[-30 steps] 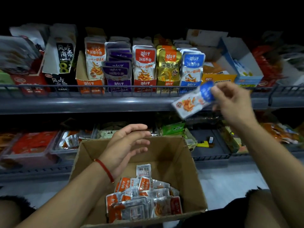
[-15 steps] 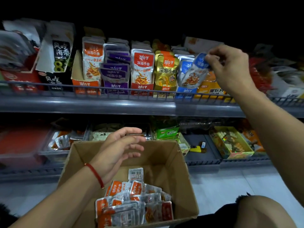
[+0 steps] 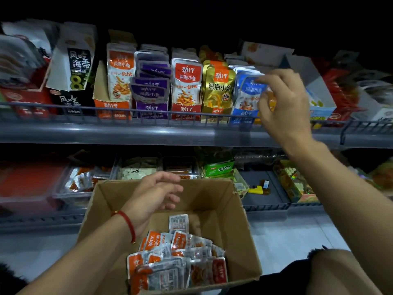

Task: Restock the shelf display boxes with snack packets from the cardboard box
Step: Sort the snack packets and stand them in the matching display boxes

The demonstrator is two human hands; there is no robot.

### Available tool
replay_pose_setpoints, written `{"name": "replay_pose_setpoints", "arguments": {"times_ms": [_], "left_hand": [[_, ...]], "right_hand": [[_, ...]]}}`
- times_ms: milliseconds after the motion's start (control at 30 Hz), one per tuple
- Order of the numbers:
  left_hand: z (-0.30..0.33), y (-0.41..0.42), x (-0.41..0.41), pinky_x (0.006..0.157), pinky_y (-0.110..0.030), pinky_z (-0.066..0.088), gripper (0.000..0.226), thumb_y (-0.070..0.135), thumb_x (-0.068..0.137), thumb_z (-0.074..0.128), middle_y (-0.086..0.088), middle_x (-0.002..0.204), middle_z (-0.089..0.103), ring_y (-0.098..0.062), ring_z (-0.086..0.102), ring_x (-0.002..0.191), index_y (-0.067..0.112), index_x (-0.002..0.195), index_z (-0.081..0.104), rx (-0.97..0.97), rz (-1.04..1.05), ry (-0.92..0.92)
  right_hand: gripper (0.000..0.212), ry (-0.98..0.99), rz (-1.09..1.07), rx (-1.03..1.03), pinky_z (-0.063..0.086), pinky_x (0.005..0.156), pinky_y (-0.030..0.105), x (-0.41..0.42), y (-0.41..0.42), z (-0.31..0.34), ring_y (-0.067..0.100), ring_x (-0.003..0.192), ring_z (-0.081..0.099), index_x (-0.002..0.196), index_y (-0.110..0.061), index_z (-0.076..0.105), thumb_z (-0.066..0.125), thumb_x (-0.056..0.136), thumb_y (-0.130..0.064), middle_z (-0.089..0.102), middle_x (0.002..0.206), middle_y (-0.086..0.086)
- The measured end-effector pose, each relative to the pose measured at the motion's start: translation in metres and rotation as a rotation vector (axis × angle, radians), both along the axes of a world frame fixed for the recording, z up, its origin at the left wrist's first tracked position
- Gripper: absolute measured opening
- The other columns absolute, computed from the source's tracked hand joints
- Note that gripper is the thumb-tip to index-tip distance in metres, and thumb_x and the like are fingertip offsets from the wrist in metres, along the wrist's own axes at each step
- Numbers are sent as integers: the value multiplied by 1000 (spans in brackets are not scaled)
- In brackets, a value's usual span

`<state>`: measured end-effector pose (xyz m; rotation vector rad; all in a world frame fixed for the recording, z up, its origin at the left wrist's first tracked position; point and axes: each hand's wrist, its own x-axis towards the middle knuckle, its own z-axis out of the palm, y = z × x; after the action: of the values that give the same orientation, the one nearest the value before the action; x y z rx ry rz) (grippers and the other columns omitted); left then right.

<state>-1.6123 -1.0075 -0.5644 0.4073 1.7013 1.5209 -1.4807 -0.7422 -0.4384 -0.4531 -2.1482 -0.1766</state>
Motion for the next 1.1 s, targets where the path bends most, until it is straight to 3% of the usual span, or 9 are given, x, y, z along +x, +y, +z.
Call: {"name": "replay_pose_setpoints", "arguments": {"times_ms": [100,233,400,467,600,733,833,933,1100], "left_hand": [[-19,0,-4,71,-37,57,18,2,93,63,-10,99,76,-23,67,77,14,104,69,-128,-26,27],[-51,0,-6,71,-36,53,18,-2,92,62,-13,95,70,-22,63,77,12,102,67,-301,-135,47],[-102,-2,-1,62,-30,50,17,0,87,65,-11,94,72,-21,62,78,17,88,69,-542,-359,239],[-121,0,2,72,-30,54,21,3,85,68,-5,95,68,-17,62,85,24,85,68,-622,-474,355],[-141,9,10,102,-27,46,43,18,88,70,0,133,59,-20,57,123,22,131,62,-779,-762,648],[-165,25,6,99,-35,52,48,34,85,55,-2,135,62,-19,61,117,35,133,56,-847,-812,784],[-167,39,9,100,-27,49,44,13,88,59,-3,132,65,-20,61,120,24,131,64,-796,-831,867],[-158,48,11,81,-19,47,25,6,88,62,0,107,73,-15,65,101,16,106,77,-706,-770,821],[-107,47,-12,83,-31,57,8,14,93,69,-5,101,74,-15,68,89,18,100,71,-495,-668,580]], "right_hand": [[25,-70,142,-93,45,81,29,7,-27,-30,16,100,53,112,-9,66,48,95,-12,61,111,8],[25,-325,237,-220,55,79,38,16,-52,-87,18,100,61,116,-16,68,54,96,-11,62,111,-1],[26,-600,306,-308,58,73,37,12,-60,-118,13,92,65,123,-28,66,55,100,-22,60,120,-10],[24,-605,331,-338,58,72,36,9,-59,-120,13,90,65,121,-28,66,56,100,-23,62,118,-9],[22,-597,373,-394,59,77,38,5,-57,-120,11,92,63,119,-29,67,58,100,-25,63,115,-10],[22,-615,383,-432,58,78,38,2,-54,-121,10,92,63,119,-27,69,59,99,-24,64,114,-8],[22,-643,386,-455,58,79,37,3,-53,-120,9,93,62,119,-26,70,59,99,-23,64,114,-8],[21,-670,384,-503,59,78,35,5,-50,-118,8,91,63,117,-26,71,60,100,-24,67,112,-7],[19,-874,428,-578,57,87,35,4,-52,-123,8,96,66,115,-28,71,62,99,-26,72,110,-6]]}}
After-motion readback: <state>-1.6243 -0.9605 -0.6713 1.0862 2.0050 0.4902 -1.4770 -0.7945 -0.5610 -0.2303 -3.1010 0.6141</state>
